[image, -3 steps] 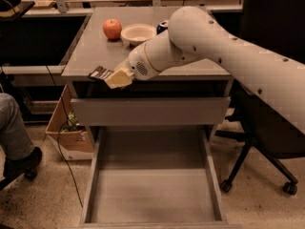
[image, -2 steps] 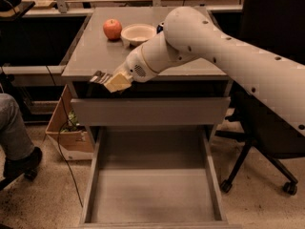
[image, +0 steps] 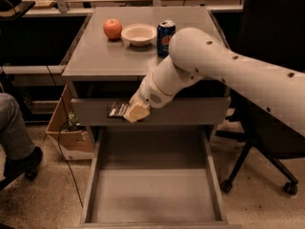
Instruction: Place rxbar chocolate into middle drawer
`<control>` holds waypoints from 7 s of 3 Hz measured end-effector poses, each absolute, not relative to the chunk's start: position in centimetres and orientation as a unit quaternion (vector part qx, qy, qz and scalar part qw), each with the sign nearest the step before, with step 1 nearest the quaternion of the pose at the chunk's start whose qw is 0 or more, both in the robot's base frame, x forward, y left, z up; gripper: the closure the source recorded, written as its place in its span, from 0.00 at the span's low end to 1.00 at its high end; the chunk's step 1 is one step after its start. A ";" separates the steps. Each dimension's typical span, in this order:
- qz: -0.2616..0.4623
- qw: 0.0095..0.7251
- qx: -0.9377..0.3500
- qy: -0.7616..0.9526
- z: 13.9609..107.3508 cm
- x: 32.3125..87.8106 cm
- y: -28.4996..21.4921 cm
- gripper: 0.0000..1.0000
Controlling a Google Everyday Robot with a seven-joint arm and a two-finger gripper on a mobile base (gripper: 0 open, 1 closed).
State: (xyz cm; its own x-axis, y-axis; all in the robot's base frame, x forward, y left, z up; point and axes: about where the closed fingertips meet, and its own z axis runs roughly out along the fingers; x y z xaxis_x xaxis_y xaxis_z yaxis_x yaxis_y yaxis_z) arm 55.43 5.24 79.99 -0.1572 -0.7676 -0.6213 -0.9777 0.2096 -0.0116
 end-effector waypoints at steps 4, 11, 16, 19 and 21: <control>0.150 0.204 -0.659 0.708 69.5 53.8 -0.1 1.00; 0.118 0.209 -0.696 0.676 45.2 55.3 -5.9 1.00; 0.119 0.189 -0.714 0.663 37.5 55.1 -7.9 0.36; 0.180 0.198 -0.689 0.674 41.1 53.9 -7.4 0.00; 0.179 0.225 -0.669 0.685 48.7 51.6 -9.4 0.00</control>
Offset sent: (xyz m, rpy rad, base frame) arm -0.0141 -0.0914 -0.1189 -0.2316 -0.0286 0.1602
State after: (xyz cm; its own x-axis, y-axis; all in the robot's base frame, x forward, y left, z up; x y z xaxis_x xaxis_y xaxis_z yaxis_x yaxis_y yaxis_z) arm 51.61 -9.36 48.72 -0.0037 -0.8367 -0.5476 -0.9976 0.0410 -0.0558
